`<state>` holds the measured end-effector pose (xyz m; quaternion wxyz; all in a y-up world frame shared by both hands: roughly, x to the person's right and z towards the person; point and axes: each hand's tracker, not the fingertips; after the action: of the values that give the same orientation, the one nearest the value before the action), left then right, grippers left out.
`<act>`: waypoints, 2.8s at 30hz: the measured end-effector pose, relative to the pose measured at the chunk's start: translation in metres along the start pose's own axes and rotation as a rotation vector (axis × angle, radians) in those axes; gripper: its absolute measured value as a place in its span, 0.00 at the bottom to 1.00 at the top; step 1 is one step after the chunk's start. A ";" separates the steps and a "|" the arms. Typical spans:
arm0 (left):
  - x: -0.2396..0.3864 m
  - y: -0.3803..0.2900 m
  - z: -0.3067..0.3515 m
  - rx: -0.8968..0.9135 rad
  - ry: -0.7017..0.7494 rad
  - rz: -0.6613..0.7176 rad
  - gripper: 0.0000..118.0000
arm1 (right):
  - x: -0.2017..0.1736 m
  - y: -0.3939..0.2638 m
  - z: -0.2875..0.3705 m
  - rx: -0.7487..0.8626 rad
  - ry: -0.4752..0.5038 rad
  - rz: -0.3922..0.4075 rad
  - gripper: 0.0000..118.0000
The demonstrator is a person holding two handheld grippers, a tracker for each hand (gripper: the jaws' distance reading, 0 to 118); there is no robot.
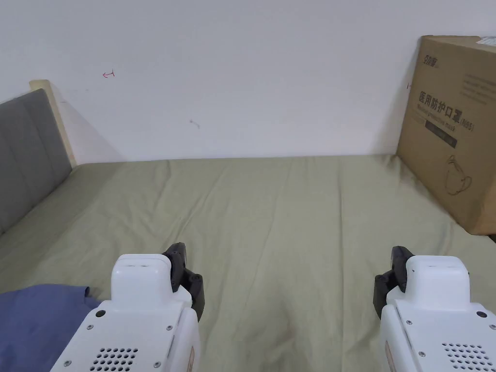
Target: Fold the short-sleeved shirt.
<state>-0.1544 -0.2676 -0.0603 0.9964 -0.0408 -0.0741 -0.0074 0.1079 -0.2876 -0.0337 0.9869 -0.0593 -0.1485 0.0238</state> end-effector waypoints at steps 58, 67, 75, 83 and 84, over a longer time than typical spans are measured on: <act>-0.291 -0.190 -0.105 -0.872 0.435 0.343 0.00 | -0.220 -0.029 -0.017 -0.214 0.653 0.172 0.00; -0.297 -0.179 -0.124 -0.833 0.465 0.273 0.93 | -0.223 -0.040 -0.031 -0.290 0.654 0.168 0.00; -0.294 -0.210 -0.149 -0.974 0.474 0.281 0.49 | -0.219 -0.049 -0.042 -0.352 0.644 0.176 0.00; -0.307 -0.204 -0.147 -0.994 0.481 0.303 0.03 | -0.205 -0.049 -0.051 -0.379 0.605 0.139 0.00; -0.310 -0.202 -0.144 -0.982 0.482 0.341 0.03 | -0.203 -0.048 -0.052 -0.381 0.598 0.135 0.00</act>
<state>-0.4439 -0.4780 -0.2320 0.8365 -0.5073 0.1752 0.1108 -0.0694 -0.3544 -0.1361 0.9541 -0.2563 0.1491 0.0425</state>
